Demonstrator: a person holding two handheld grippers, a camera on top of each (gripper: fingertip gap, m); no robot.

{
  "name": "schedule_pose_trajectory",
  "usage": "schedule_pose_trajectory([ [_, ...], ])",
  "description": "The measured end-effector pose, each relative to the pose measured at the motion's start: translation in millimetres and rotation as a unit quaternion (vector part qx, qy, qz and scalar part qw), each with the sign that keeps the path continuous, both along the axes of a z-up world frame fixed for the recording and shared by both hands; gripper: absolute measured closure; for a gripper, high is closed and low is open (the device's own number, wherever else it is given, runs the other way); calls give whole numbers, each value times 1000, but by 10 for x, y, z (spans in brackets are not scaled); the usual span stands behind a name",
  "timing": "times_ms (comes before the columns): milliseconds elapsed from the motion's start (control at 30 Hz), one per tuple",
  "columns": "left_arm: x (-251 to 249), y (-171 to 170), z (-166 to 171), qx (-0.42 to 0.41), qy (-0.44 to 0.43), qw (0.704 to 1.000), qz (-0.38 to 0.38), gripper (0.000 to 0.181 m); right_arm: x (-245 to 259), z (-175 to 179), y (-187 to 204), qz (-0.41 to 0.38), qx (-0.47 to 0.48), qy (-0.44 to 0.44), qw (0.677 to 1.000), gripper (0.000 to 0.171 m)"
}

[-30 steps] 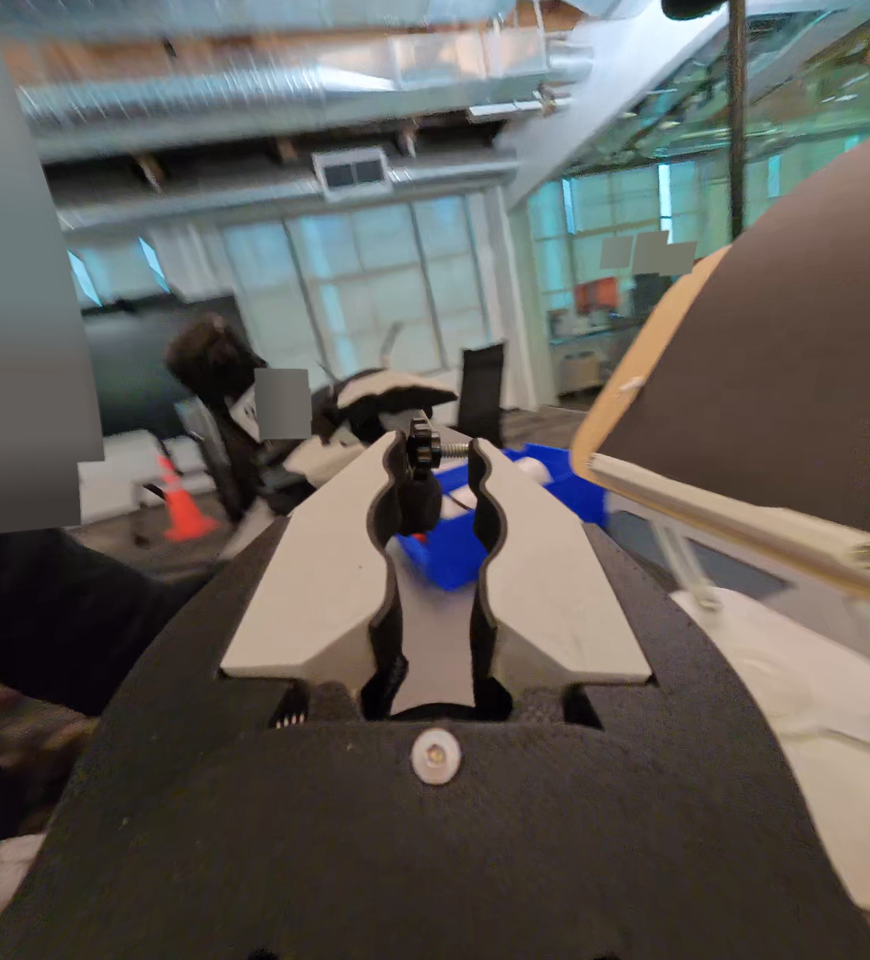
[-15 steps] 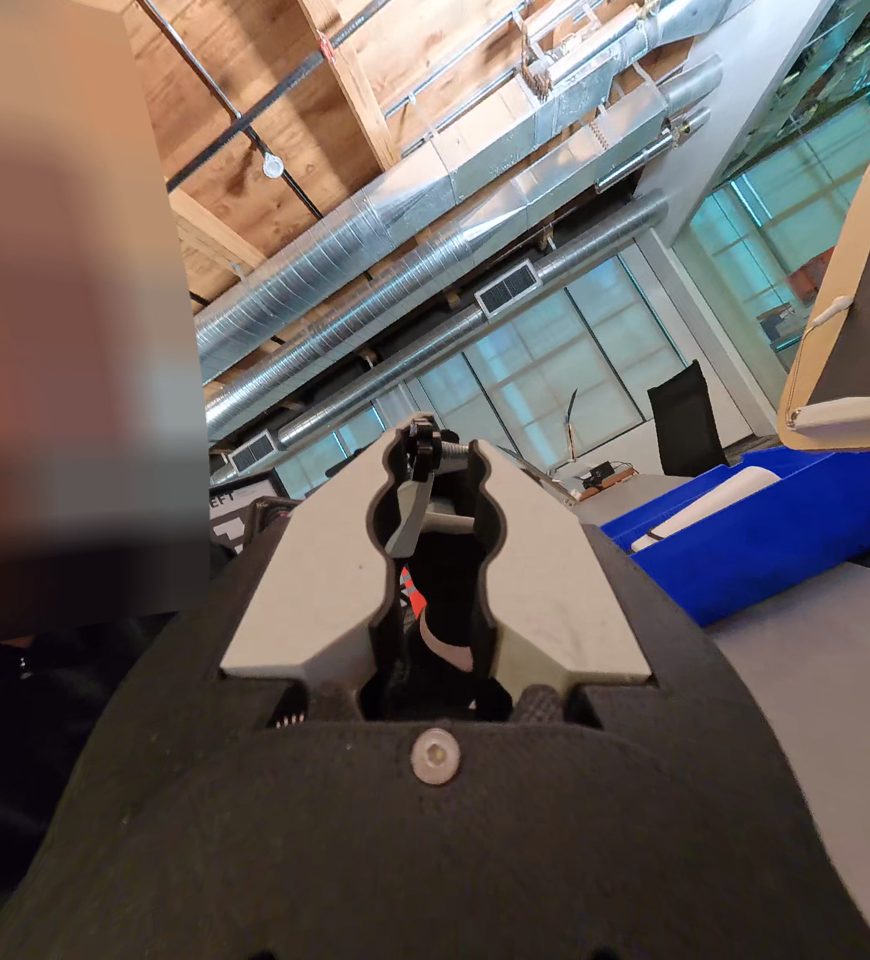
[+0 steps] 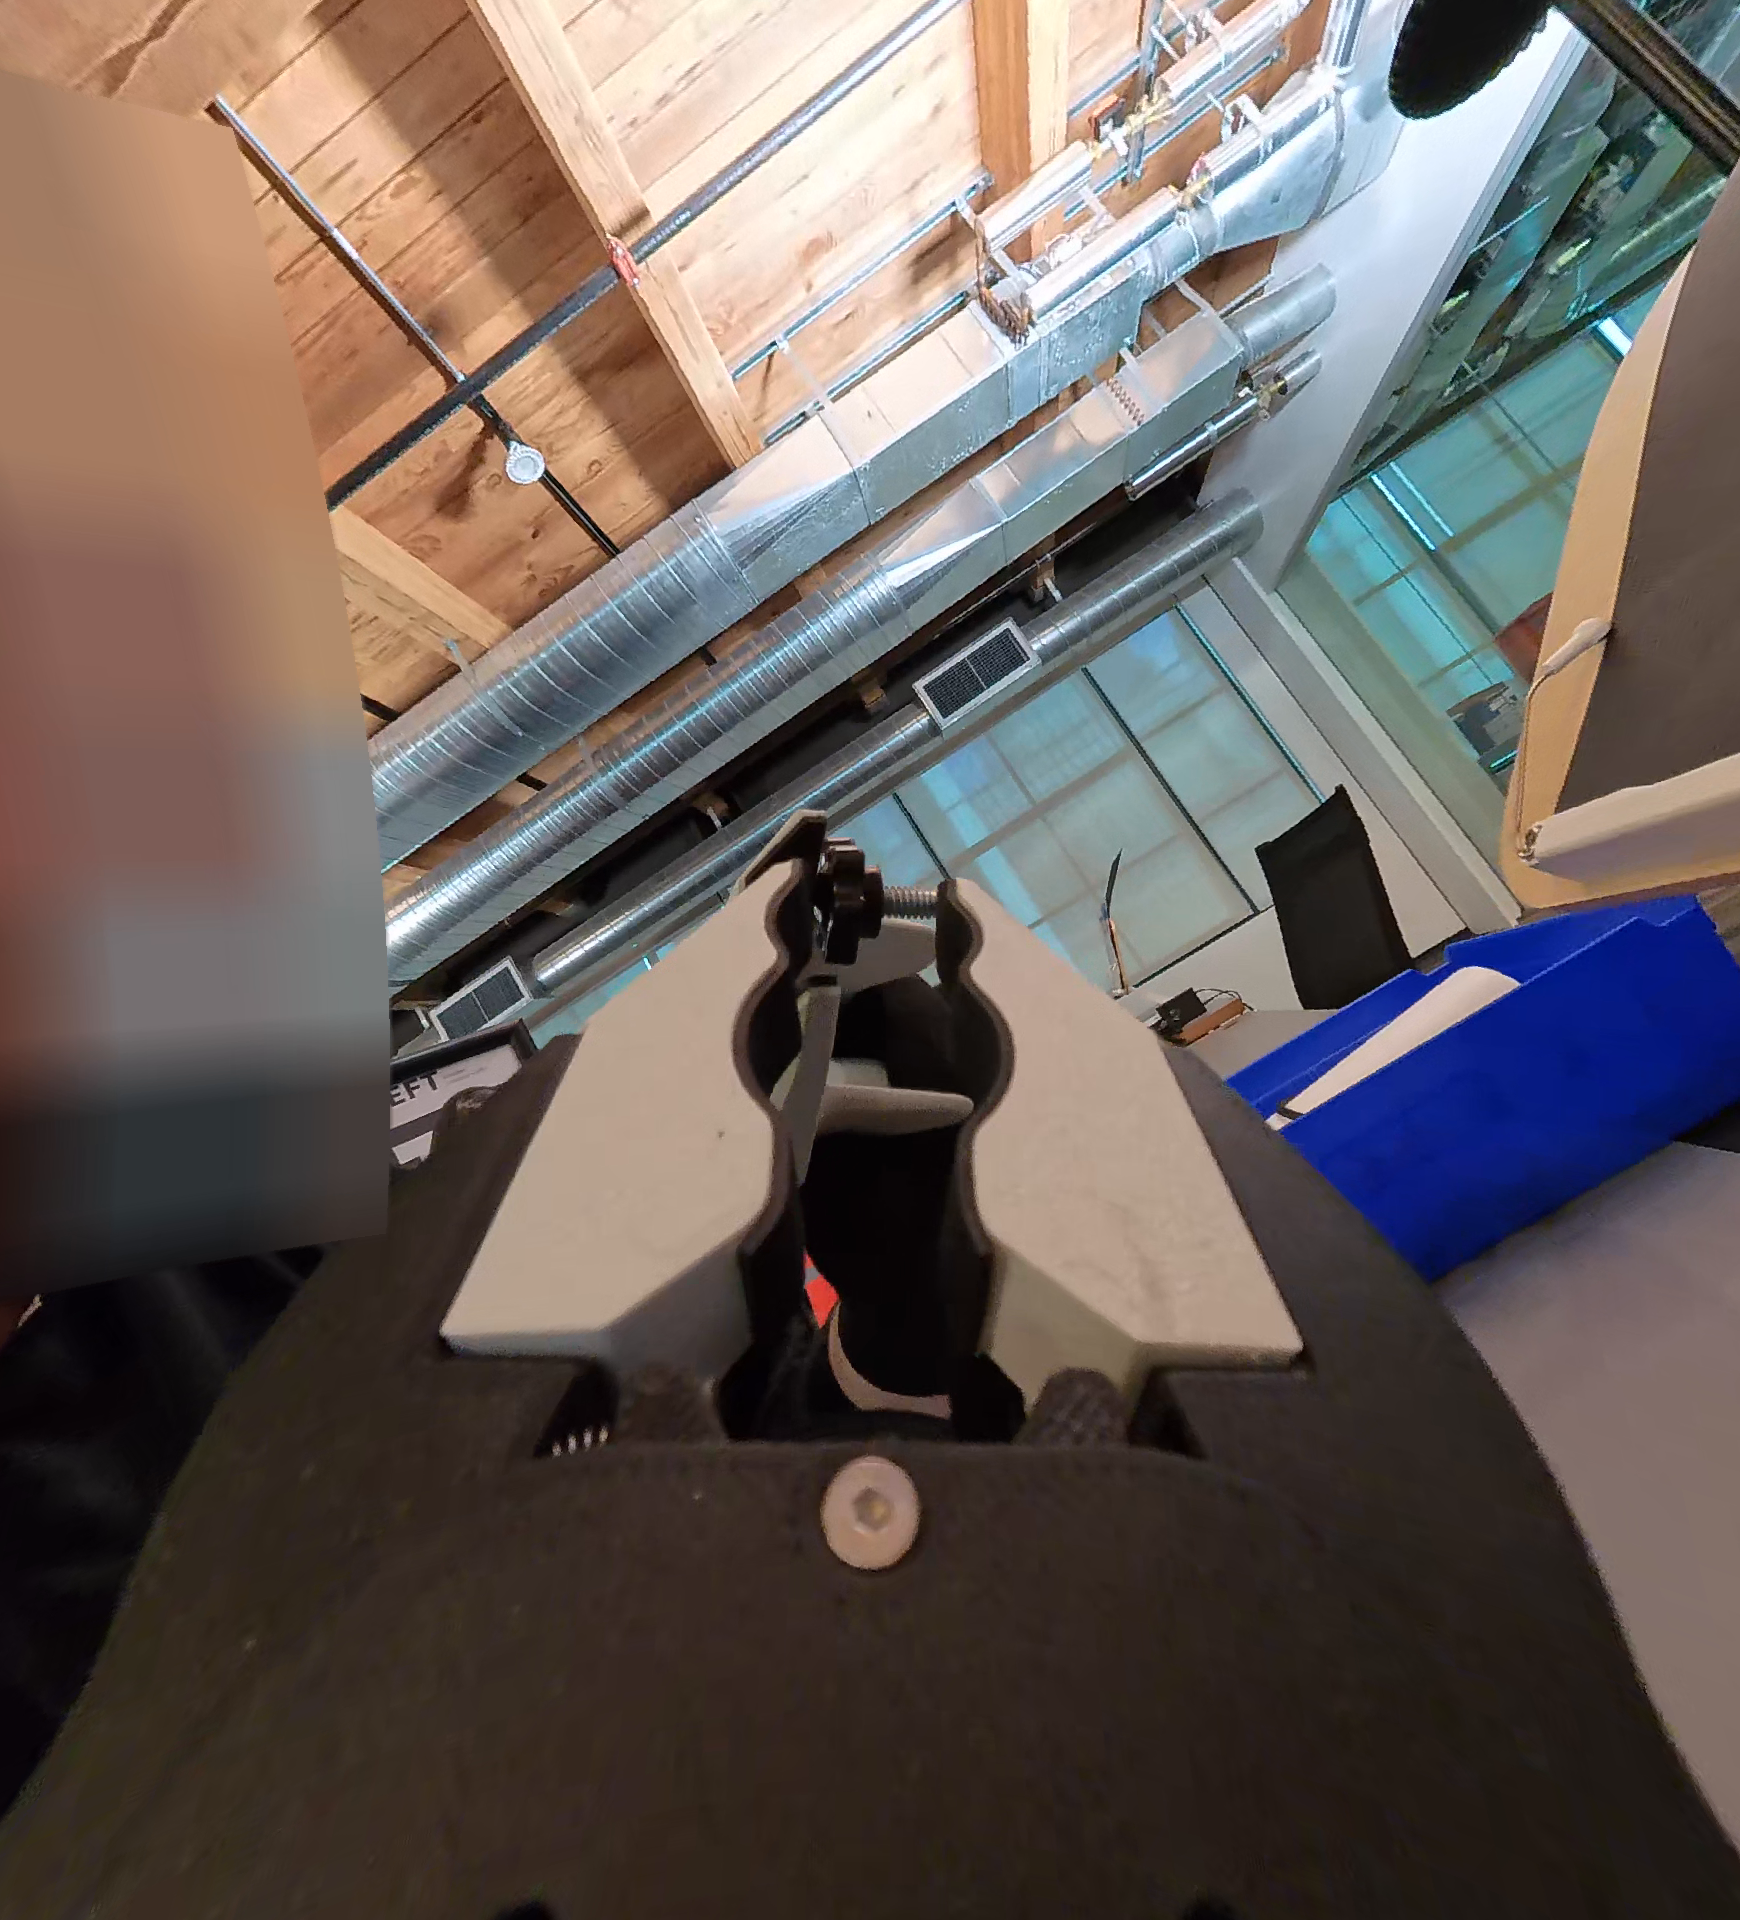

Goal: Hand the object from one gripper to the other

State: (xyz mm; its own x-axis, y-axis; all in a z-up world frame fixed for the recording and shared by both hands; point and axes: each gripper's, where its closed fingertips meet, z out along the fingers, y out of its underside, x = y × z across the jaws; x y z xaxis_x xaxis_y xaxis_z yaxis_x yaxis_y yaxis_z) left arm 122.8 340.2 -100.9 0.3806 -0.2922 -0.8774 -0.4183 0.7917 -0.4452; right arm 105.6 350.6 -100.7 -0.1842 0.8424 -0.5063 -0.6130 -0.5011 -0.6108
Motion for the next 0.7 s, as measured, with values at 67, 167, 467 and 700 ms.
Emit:
schedule_pose_trajectory([
  [67,-21,16,22,1,-5,1000,5,147,-3,-12,5,2,-3,0,1000,150],
  [167,-27,17,24,2,-1,1000,4,146,-5,-16,5,3,-3,1,1000,150],
  [467,-7,48,-60,4,16,1000,10,154,-22,-19,2,3,-8,8,1000,150],
  [700,-9,36,-67,3,19,1000,10,161,-21,-16,2,5,-14,17,1000,150],
])
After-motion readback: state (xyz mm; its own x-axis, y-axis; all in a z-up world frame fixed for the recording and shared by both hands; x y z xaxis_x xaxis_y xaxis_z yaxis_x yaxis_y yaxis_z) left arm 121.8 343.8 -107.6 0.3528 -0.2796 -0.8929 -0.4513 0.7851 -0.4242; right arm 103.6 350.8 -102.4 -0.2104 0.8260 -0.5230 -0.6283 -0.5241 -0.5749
